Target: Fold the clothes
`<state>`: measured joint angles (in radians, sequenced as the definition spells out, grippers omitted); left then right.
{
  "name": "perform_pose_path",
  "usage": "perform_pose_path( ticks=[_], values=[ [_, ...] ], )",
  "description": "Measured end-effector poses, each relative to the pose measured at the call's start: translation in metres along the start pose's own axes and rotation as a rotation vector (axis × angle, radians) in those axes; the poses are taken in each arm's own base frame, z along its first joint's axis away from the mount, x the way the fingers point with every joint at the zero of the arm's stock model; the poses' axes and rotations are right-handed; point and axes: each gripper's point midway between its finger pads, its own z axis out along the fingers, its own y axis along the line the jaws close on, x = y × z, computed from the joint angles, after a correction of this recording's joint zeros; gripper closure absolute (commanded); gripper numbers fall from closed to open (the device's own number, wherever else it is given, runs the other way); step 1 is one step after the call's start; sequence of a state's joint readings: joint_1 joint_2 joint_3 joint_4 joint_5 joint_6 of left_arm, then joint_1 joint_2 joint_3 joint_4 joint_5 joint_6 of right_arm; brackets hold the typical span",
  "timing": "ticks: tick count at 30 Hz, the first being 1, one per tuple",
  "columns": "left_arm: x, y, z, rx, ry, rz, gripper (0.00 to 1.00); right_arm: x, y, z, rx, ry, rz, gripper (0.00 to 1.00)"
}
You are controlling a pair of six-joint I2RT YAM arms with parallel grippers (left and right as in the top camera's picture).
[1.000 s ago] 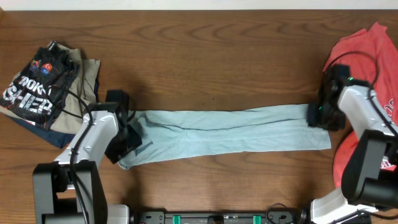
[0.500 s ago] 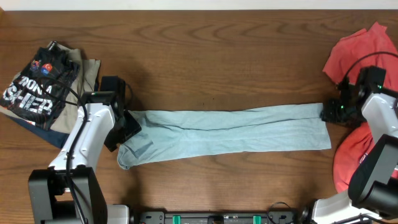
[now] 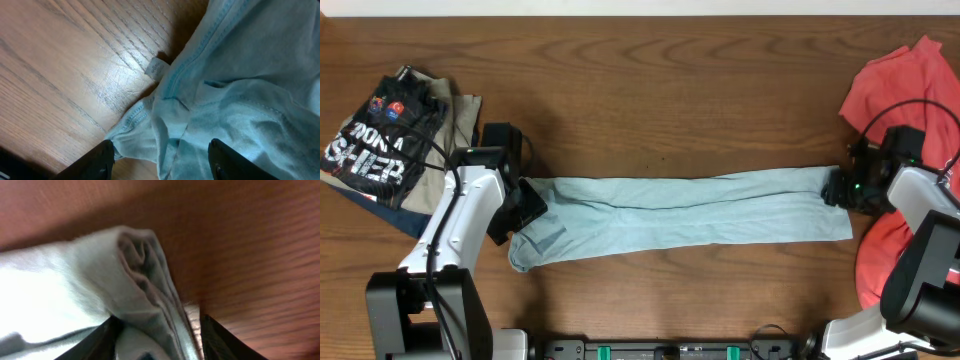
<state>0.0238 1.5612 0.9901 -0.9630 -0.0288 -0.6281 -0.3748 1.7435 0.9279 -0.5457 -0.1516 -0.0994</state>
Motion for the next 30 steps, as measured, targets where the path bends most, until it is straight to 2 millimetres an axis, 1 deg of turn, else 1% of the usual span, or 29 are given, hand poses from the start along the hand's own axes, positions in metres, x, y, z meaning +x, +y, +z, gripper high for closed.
perform_pose_path(
  ticks=[3, 5, 6, 9, 13, 16, 18, 23, 25, 26, 28, 30],
  values=[
    [0.000, 0.000, 0.000, -0.001, 0.002, 0.000, 0.38, -0.003, 0.002, 0.001, -0.011, -0.019, -0.007, 0.70],
    [0.001, 0.000, 0.000, -0.002, 0.002, 0.000, 0.38, -0.003, 0.006, 0.001, -0.033, -0.026, -0.002, 0.91],
    [0.001, 0.001, 0.000, -0.002, 0.003, 0.000, 0.38, -0.003, 0.007, 0.002, -0.041, -0.027, -0.008, 0.99],
    [0.002, 0.001, 0.000, -0.006, 0.007, 0.001, 0.38, -0.003, 0.012, 0.002, -0.072, -0.030, 0.000, 0.99],
    [0.003, 0.002, 0.000, -0.009, 0.011, 0.013, 0.31, -0.003, 0.014, 0.001, -0.083, -0.023, 0.023, 0.99],
    [0.003, 0.002, 0.000, -0.010, 0.012, 0.029, 0.30, -0.005, 0.013, -0.004, -0.078, -0.004, 0.044, 0.99],
    [0.003, 0.003, 0.000, -0.010, 0.013, 0.035, 0.29, -0.011, 0.013, -0.012, -0.073, 0.005, 0.053, 0.99],
    [0.003, 0.003, 0.000, -0.011, 0.013, 0.041, 0.27, -0.044, 0.016, -0.050, -0.066, -0.017, 0.058, 0.99],
    [0.003, 0.003, 0.000, -0.010, 0.013, 0.044, 0.27, -0.050, 0.022, -0.063, -0.065, -0.016, 0.046, 0.99],
    [0.003, 0.003, 0.000, -0.010, 0.013, 0.045, 0.27, -0.051, 0.026, -0.066, -0.064, -0.008, 0.036, 0.99],
    [0.003, 0.003, 0.000, -0.010, 0.013, 0.048, 0.27, -0.048, 0.040, -0.071, -0.072, 0.013, 0.005, 0.99],
    [0.003, 0.003, 0.000, -0.010, 0.013, 0.050, 0.27, -0.041, 0.056, -0.071, -0.081, 0.047, -0.021, 0.99]
  ],
)
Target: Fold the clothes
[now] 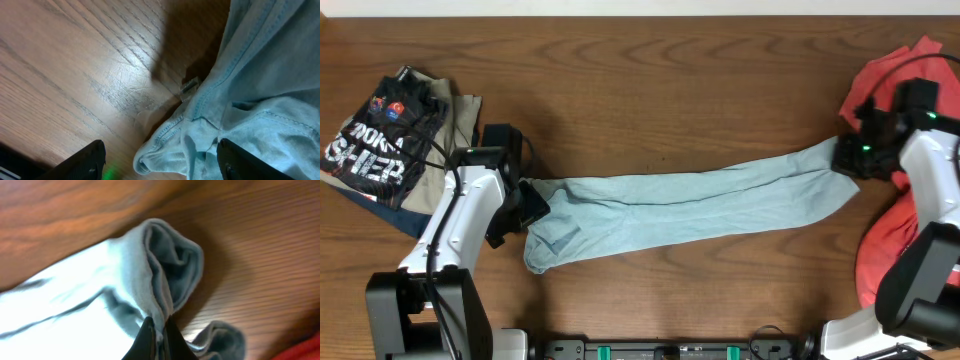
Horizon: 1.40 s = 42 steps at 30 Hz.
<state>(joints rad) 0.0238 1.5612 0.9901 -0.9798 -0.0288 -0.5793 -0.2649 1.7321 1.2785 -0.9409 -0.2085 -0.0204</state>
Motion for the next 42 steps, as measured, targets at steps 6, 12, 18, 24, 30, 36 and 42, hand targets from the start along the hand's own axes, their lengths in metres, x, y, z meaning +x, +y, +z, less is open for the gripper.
perform_pose_path(
  ticks=[6, 12, 18, 24, 30, 36, 42],
  values=[
    [0.000, 0.000, 0.000, 0.000, 0.000, 0.000, 0.27, 0.028, 0.052, 0.008, -0.019, 0.111, -0.053, 0.99],
    [0.000, 0.000, 0.000, 0.000, 0.000, 0.000, 0.27, 0.045, 0.094, 0.014, -0.027, 0.154, -0.088, 0.99],
    [0.000, 0.000, 0.000, 0.000, 0.001, 0.001, 0.27, 0.064, 0.125, 0.022, -0.029, 0.188, -0.100, 0.99],
    [0.000, 0.000, 0.000, 0.000, 0.001, 0.001, 0.26, 0.080, 0.146, 0.027, -0.029, 0.211, -0.122, 0.99],
    [0.000, 0.000, 0.000, 0.000, 0.001, 0.000, 0.26, 0.091, 0.163, 0.028, -0.029, 0.220, -0.123, 0.99],
    [0.000, 0.000, 0.000, 0.000, 0.001, 0.001, 0.26, 0.098, 0.177, 0.030, -0.035, 0.221, -0.135, 0.99],
    [0.000, 0.000, 0.000, -0.001, 0.001, 0.001, 0.26, 0.101, 0.193, 0.032, -0.051, 0.205, -0.158, 0.98]
  ],
)
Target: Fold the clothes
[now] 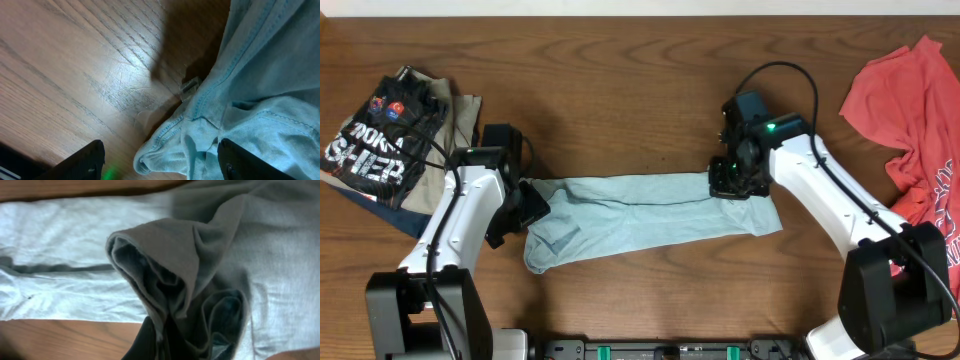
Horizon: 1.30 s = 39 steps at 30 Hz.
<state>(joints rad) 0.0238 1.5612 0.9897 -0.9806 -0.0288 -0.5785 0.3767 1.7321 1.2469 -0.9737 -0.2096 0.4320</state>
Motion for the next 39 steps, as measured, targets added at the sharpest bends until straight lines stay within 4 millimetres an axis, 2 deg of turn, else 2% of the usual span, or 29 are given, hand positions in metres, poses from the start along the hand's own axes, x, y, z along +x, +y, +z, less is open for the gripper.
perform_pose_path(
  ticks=[1, 2, 6, 9, 13, 21, 26, 29, 30, 34, 36, 39],
  values=[
    [0.000, 0.000, 0.000, 0.000, 0.000, 0.000, 0.26, 0.000, 0.003, 0.001, -0.003, -0.006, -0.006, 0.96],
    [0.000, 0.000, 0.000, 0.000, 0.000, 0.000, 0.26, -0.001, 0.006, 0.001, -0.007, -0.010, -0.012, 0.87],
    [0.000, 0.000, 0.000, 0.000, 0.000, 0.000, 0.26, 0.001, 0.020, 0.002, -0.047, -0.011, -0.057, 0.72],
    [0.000, 0.000, 0.000, 0.000, 0.000, 0.000, 0.26, 0.006, 0.027, 0.003, -0.070, 0.003, -0.146, 0.75],
    [0.000, 0.000, 0.000, 0.000, 0.000, 0.000, 0.26, 0.002, 0.010, 0.003, 0.019, -0.016, -0.196, 0.69],
    [0.000, 0.000, 0.000, 0.000, 0.000, 0.000, 0.26, -0.016, -0.034, -0.003, 0.228, -0.088, -0.164, 0.66],
    [0.000, 0.000, 0.000, 0.000, 0.000, 0.000, 0.26, -0.007, -0.045, 0.012, 0.249, -0.066, -0.168, 0.62],
    [0.000, 0.000, 0.000, 0.000, 0.000, 0.000, 0.26, 0.003, -0.044, 0.027, 0.210, -0.043, -0.190, 0.64],
    [0.000, 0.000, 0.000, 0.000, 0.001, 0.000, 0.26, 0.005, -0.043, 0.031, 0.197, -0.039, -0.197, 0.68],
    [0.000, 0.000, 0.000, 0.000, 0.001, 0.000, 0.25, 0.020, -0.040, 0.046, 0.136, 0.003, -0.223, 0.97],
    [0.000, 0.000, 0.000, 0.000, 0.001, 0.000, 0.26, 0.028, -0.034, 0.049, 0.090, 0.032, -0.234, 0.99],
    [0.000, 0.000, 0.000, 0.000, 0.001, 0.000, 0.26, 0.039, -0.017, 0.049, -0.022, 0.080, -0.294, 0.93]
  ],
)
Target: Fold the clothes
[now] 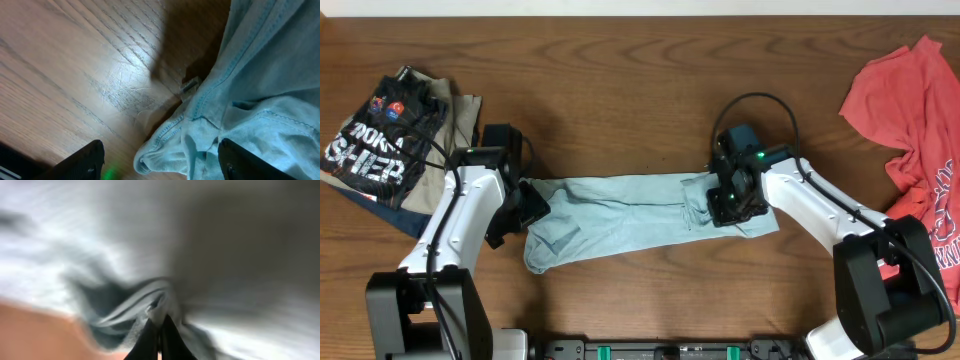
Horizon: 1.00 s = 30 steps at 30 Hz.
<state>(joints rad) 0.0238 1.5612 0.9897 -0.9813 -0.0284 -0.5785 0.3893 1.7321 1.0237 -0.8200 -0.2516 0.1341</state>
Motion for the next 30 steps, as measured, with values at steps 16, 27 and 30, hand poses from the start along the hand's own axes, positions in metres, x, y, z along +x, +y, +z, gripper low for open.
perform_pose_path(
  ticks=[16, 27, 30],
  values=[
    [0.000, 0.000, 0.000, 0.000, 0.000, 0.000, 0.26, -0.028, 0.037, -0.028, -0.157, -0.067, -0.138, 0.57],
    [0.000, 0.000, 0.000, 0.000, 0.000, 0.000, 0.25, -0.059, 0.028, -0.029, 0.058, -0.178, -0.027, 0.60],
    [0.000, 0.000, 0.000, 0.000, 0.000, 0.000, 0.25, -0.057, 0.028, -0.019, 0.103, -0.163, -0.008, 0.58]
  ],
)
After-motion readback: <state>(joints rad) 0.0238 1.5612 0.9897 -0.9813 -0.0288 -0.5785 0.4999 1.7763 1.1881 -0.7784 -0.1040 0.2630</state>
